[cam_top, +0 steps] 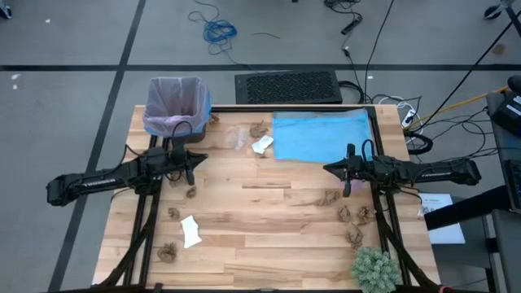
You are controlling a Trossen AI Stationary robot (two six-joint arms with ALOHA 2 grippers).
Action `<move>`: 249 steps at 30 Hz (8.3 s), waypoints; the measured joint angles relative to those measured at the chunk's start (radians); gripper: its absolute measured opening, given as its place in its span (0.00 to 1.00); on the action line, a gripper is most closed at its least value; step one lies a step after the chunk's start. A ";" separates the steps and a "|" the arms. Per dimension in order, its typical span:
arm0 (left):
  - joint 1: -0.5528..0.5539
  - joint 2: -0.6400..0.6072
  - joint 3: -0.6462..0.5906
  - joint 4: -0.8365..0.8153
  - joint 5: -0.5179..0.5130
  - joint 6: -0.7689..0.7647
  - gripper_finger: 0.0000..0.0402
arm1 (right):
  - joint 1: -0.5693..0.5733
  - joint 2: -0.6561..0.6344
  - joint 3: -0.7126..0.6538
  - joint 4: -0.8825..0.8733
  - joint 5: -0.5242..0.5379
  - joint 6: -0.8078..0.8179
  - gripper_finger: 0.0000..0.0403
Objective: Place trash/remove bag and relplace
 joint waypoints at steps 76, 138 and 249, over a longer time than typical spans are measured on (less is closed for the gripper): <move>-0.091 0.198 0.347 0.159 0.168 0.202 0.00 | 0.000 0.000 0.000 0.000 0.000 0.000 0.00; -0.489 1.290 0.707 -1.271 -0.194 -0.731 0.38 | 0.000 0.000 0.000 0.000 0.000 0.000 0.00; 0.410 1.172 1.483 -1.426 -0.619 0.117 0.46 | 0.000 0.000 0.000 0.000 0.000 0.000 0.00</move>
